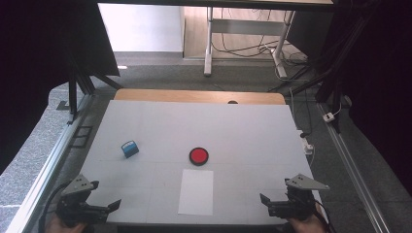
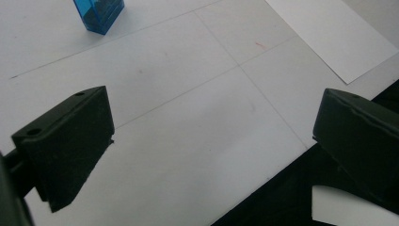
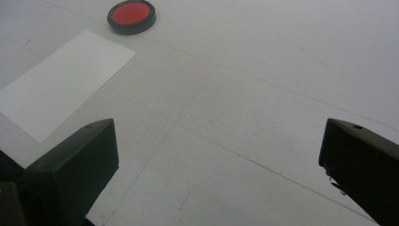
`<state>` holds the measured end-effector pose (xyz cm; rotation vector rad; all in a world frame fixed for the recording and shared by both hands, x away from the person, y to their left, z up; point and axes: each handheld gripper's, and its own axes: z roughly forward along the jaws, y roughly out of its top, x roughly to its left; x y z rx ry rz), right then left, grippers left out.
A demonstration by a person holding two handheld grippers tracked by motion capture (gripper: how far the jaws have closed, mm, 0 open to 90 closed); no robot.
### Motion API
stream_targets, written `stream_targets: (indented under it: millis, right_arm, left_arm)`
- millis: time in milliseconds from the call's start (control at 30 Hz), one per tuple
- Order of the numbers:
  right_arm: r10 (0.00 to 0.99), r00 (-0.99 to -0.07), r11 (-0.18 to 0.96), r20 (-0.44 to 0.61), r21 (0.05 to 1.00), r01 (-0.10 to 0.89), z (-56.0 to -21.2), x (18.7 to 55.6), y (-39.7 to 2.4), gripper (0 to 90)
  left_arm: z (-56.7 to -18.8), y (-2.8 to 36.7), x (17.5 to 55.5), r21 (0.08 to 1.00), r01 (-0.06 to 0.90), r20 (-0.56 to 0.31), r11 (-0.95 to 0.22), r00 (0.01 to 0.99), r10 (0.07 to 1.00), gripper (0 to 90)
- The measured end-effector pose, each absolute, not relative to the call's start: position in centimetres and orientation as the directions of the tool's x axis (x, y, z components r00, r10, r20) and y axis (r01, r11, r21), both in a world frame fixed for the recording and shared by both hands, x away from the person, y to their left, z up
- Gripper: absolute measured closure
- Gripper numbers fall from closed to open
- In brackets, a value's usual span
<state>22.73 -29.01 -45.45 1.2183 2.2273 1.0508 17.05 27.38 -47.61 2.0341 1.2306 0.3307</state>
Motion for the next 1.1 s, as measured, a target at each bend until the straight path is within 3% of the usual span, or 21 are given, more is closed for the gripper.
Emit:
stream_targets:
  millis: [1100]
  right_arm:
    - [0.818, -0.575, 0.366, 0.030, 0.745, 0.558, -45.61, 22.99, -28.81, 0.0]
  left_arm:
    - [-47.68, 27.30, 17.45, 0.677, 0.684, -0.164, -0.271, 0.499, 0.851, 0.0]
